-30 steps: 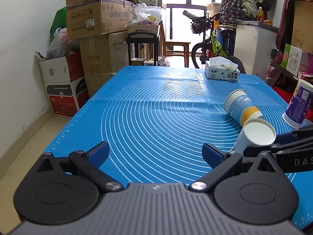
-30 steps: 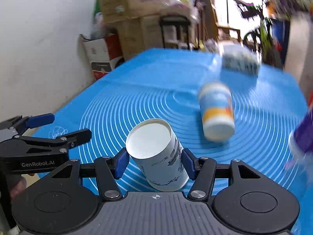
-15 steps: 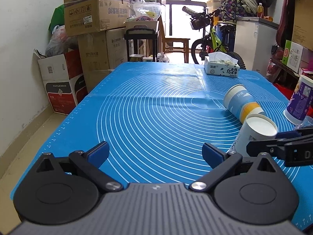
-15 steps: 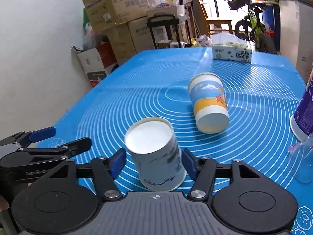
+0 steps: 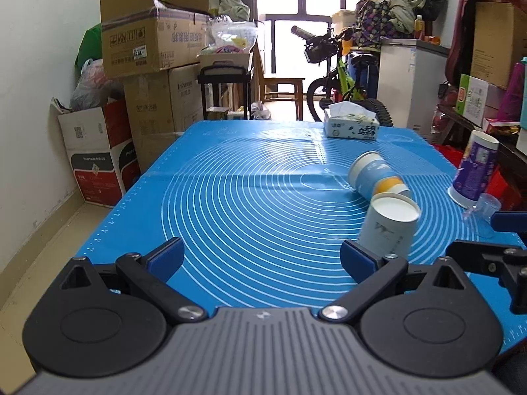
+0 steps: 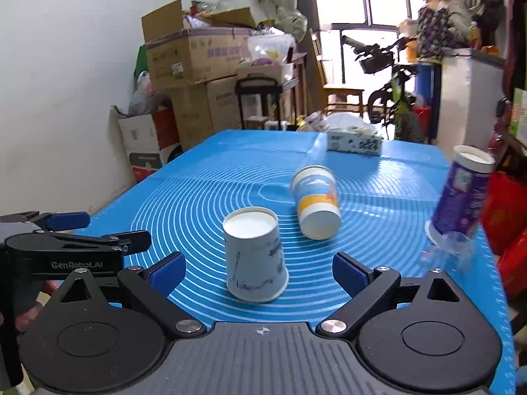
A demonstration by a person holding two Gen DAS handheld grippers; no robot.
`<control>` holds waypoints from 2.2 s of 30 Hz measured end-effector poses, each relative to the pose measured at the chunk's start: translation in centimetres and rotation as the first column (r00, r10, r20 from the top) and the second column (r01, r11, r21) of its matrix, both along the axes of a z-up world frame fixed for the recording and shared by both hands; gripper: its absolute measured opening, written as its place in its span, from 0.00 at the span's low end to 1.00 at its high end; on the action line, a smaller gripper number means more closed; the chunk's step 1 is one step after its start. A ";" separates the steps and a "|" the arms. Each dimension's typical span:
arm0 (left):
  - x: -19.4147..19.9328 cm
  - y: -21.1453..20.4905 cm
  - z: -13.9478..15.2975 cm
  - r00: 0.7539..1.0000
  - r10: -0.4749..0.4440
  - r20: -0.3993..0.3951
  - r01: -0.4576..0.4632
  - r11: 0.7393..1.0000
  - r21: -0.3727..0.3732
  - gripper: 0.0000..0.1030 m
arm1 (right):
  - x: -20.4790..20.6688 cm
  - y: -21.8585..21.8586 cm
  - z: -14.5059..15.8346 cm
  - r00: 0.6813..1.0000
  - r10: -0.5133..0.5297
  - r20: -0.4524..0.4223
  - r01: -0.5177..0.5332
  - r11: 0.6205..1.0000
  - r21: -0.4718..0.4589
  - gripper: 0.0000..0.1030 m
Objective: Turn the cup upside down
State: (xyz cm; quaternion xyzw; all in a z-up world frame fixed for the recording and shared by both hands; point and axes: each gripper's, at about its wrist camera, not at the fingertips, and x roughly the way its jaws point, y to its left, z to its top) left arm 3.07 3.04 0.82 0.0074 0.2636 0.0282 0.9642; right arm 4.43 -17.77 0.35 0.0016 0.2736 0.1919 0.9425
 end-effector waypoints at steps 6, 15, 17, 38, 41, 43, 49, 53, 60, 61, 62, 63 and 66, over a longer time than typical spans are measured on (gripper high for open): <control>-1.8 -0.5 0.6 1.000 -0.013 0.010 0.013 1.000 -0.021 0.97 | -2.6 -0.7 0.3 0.999 -0.029 0.016 0.029 0.999 -0.020 0.95; -3.8 -1.5 0.4 0.999 -0.034 0.005 0.034 0.999 0.004 0.97 | -5.2 -1.2 0.2 0.999 -0.034 0.005 0.034 0.999 -0.035 0.95; -4.1 -1.6 0.4 0.999 -0.035 0.005 0.035 0.999 0.010 0.97 | -5.6 -1.3 0.0 0.999 -0.033 0.003 0.033 0.999 -0.031 0.95; -5.4 -2.2 0.5 0.998 -0.056 0.008 0.056 0.998 0.015 0.97 | -7.1 -1.7 0.3 1.000 -0.029 0.007 0.029 0.999 -0.026 0.95; -5.4 -2.2 0.5 0.998 -0.056 0.009 0.056 0.998 0.016 0.97 | -7.1 -1.9 0.2 1.000 -0.028 0.000 0.028 0.999 -0.024 0.95; -5.6 -2.2 0.5 0.998 -0.055 0.009 0.055 0.998 0.017 0.97 | -7.1 -1.9 0.1 1.000 -0.027 -0.001 0.027 0.999 -0.026 0.95; -5.6 -2.1 0.5 0.998 -0.056 0.009 0.055 0.998 0.018 0.97 | -7.2 -1.8 0.1 1.000 -0.024 -0.004 0.024 0.999 -0.027 0.95; -5.7 -1.9 0.4 0.999 -0.054 0.006 0.054 0.998 0.016 0.97 | -7.3 -1.8 0.1 1.000 -0.023 -0.005 0.022 0.999 -0.025 0.95; -5.6 -1.7 0.2 0.998 -0.055 0.001 0.055 0.998 0.024 0.97 | -7.4 -1.8 0.0 1.000 -0.022 -0.006 0.022 1.000 -0.022 0.95; -5.7 -1.7 0.2 0.998 -0.055 0.001 0.055 0.998 0.024 0.97 | -7.4 -1.8 0.0 1.000 -0.022 -0.007 0.022 1.000 -0.021 0.95; -5.6 -1.7 0.2 0.998 -0.055 0.001 0.055 0.998 0.024 0.97 | -7.4 -1.8 0.0 1.000 -0.022 -0.007 0.022 1.000 -0.020 0.95; -5.7 -1.7 0.2 0.998 -0.055 0.001 0.055 0.998 0.024 0.97 | -7.5 -1.8 0.0 1.000 -0.022 -0.007 0.022 1.000 -0.020 0.95; -5.6 -1.7 0.2 0.998 -0.056 0.001 0.055 0.998 0.024 0.97 | -7.5 -1.8 0.0 1.000 -0.022 -0.007 0.022 1.000 -0.020 0.95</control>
